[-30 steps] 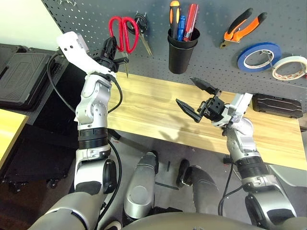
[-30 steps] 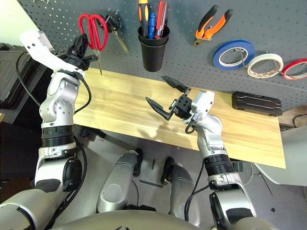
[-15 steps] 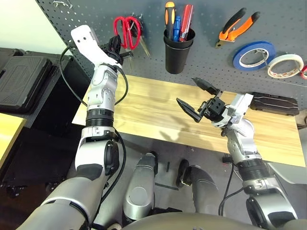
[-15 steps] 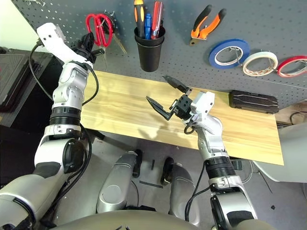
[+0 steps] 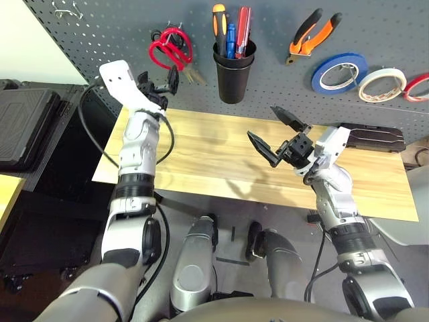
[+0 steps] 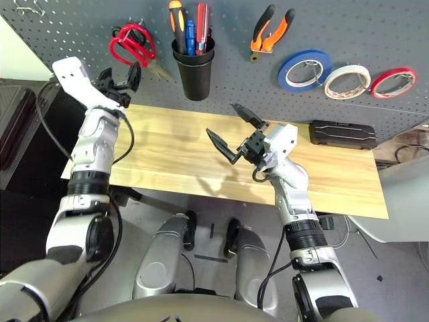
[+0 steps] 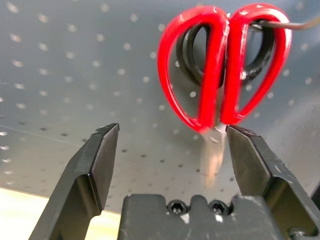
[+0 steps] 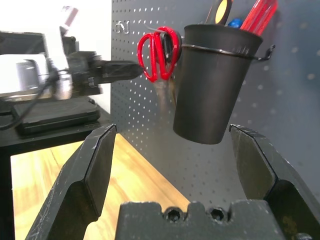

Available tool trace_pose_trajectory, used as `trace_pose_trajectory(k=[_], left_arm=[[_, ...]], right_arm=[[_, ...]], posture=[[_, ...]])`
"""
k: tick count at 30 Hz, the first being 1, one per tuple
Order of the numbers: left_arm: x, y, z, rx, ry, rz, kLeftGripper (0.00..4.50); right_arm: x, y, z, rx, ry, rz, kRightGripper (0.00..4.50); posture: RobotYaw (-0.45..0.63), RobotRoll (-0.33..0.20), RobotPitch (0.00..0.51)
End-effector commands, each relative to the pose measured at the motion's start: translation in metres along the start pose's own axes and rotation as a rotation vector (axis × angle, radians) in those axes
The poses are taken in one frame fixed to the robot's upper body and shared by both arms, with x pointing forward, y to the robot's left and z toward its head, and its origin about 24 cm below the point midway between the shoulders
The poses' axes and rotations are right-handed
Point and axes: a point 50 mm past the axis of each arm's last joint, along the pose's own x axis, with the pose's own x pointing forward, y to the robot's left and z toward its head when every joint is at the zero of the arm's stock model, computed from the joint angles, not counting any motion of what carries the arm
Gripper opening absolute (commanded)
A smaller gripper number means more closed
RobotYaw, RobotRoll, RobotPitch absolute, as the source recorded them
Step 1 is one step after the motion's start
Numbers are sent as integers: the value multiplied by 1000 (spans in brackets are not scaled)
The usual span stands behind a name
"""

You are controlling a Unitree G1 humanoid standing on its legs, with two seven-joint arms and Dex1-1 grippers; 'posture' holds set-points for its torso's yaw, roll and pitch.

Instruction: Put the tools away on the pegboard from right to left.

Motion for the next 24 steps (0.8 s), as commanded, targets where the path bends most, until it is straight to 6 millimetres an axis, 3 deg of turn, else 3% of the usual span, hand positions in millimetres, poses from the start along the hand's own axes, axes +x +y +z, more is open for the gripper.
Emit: trace_pose_trajectory(k=[1,3,8,13,24], left_arm=[[-19,11,-5,64,35,48,4476],[-25,16,-7,90,39,69,4476],[-45,37,-13,190,41,167,4476],[-60,53,-17,266,0,242,4476],[-73,65,-29,312,-39,235,4476]], right_arm=[[-11,-6,-1,-37,25,-86,4500],[-13,-10,-1,-57,35,-139,4500],[-29,-38,-7,-185,130,-496,4500],[-59,-56,-9,-283,202,-817,4500],[-104,-70,-9,-380,270,-1096,4500]], posture=[[217,0,228],[208,0,229],[190,0,226],[159,0,213],[99,0,161]])
